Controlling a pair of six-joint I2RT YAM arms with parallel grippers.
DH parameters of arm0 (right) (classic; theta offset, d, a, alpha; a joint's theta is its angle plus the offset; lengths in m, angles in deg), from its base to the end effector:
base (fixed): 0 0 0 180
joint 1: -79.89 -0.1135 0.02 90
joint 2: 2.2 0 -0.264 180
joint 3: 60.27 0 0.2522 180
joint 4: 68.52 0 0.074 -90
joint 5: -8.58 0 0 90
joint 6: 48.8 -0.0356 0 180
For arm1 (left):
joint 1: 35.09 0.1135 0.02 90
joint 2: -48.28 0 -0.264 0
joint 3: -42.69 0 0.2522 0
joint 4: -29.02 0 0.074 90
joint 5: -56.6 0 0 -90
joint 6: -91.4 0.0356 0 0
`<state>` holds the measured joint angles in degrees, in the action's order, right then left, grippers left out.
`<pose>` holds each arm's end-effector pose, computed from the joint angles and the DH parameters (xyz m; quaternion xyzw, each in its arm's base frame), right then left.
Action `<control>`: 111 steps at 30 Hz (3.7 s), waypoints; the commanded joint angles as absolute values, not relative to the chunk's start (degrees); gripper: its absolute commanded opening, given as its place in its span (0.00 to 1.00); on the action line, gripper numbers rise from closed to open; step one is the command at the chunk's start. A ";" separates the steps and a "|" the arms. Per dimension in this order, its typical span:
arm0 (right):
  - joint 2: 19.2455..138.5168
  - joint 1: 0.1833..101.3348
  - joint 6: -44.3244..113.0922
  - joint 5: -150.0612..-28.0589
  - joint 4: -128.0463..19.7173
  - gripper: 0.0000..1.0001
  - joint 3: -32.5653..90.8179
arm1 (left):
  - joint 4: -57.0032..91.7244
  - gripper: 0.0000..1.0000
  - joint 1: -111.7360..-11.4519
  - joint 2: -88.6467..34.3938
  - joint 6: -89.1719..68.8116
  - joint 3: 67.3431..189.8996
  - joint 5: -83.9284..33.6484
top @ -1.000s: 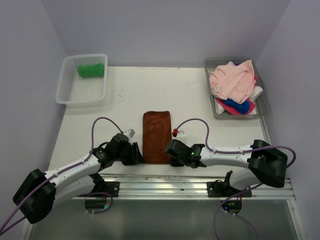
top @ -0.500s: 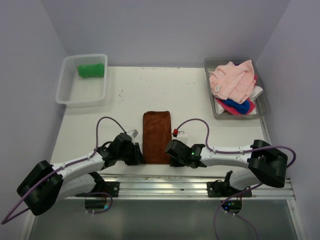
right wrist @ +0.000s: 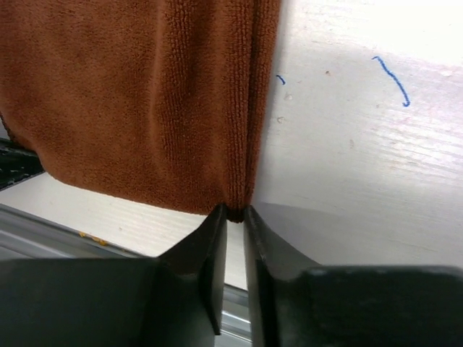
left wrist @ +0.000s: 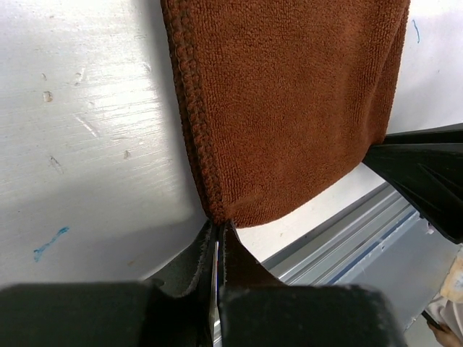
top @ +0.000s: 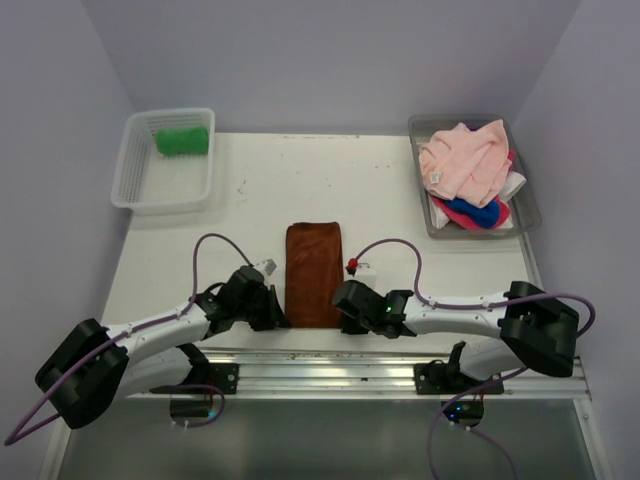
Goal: Roll the towels
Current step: Roll the towel
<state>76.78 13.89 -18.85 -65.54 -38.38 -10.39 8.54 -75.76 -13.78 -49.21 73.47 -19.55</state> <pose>0.1087 0.2201 0.1570 -0.0130 0.9556 0.1737 0.2378 0.1302 -0.1231 0.1305 -0.0419 0.9378 -0.3121 0.1459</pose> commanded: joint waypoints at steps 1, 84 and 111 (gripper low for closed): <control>77.52 13.53 -19.36 -65.34 -42.71 0.16 -10.91 | 4.80 0.00 -76.14 -13.25 -49.40 73.76 -22.24; 87.62 23.81 -3.45 -61.20 -34.98 0.13 12.55 | 3.56 0.02 -69.55 -28.00 -42.37 98.55 -25.75; 89.21 24.43 -9.68 -66.74 -40.87 0.10 0.97 | 1.64 0.00 -69.11 -31.62 -37.36 102.86 -29.71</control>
<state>91.05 27.13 -5.41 -65.04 -41.35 4.36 3.22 -69.49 -34.35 -38.35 101.75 -28.84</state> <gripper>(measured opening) 0.101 0.005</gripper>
